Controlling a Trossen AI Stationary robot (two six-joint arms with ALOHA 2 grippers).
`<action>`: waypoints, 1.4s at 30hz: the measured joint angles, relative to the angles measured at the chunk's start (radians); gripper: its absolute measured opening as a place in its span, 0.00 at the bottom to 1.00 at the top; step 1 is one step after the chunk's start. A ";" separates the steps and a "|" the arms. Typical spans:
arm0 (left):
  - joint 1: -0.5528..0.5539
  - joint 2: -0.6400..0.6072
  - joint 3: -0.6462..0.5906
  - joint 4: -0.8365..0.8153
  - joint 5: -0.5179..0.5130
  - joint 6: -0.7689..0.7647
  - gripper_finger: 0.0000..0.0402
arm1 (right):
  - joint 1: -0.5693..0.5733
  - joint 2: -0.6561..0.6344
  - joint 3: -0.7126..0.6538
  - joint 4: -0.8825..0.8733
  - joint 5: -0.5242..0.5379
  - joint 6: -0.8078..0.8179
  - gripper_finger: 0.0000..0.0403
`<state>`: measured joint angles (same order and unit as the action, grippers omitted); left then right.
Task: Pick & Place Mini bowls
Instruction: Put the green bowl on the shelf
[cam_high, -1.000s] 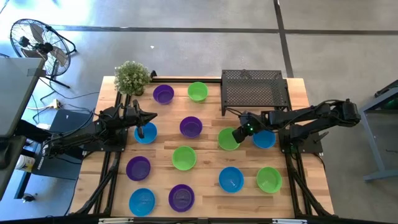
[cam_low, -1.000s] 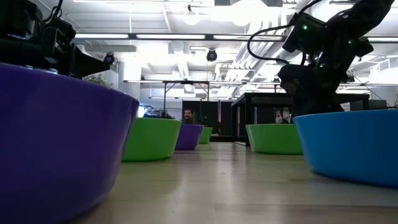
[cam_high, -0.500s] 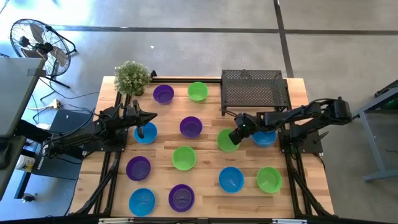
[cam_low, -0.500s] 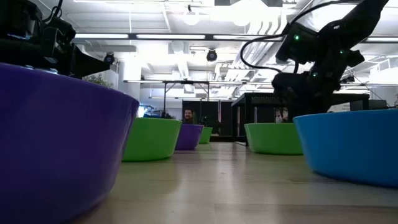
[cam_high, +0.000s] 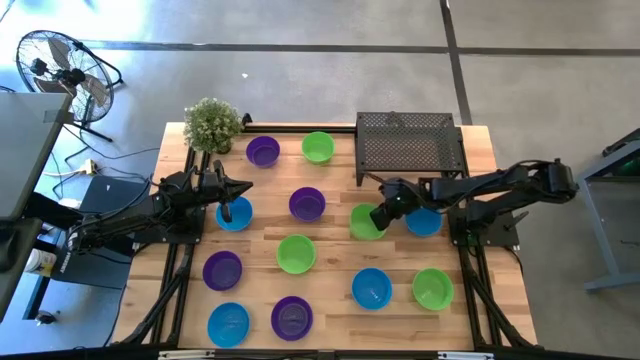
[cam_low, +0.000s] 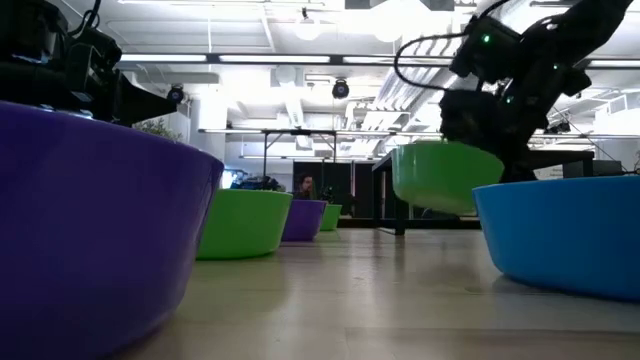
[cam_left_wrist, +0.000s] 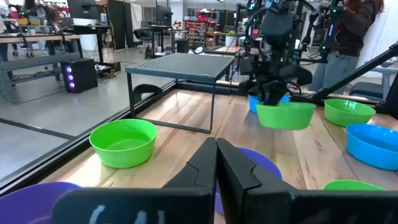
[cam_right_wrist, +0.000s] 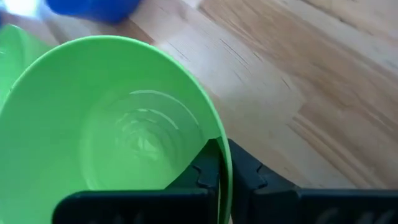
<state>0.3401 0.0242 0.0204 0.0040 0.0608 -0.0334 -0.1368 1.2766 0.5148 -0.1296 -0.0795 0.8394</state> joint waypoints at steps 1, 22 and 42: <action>0.000 0.000 0.000 0.000 0.000 0.000 0.00 | 0.000 -0.015 0.000 0.000 -0.001 0.000 0.01; 0.000 0.000 0.000 0.000 0.000 0.000 0.00 | -0.048 -0.217 0.474 -0.420 0.102 -0.276 0.03; 0.000 0.000 0.000 0.001 0.000 0.000 0.00 | -0.641 0.169 0.885 -0.771 -0.042 -0.695 0.03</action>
<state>0.3400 0.0242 0.0204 0.0048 0.0605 -0.0334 -0.7780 1.4453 1.4000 -0.9009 -0.1220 0.1445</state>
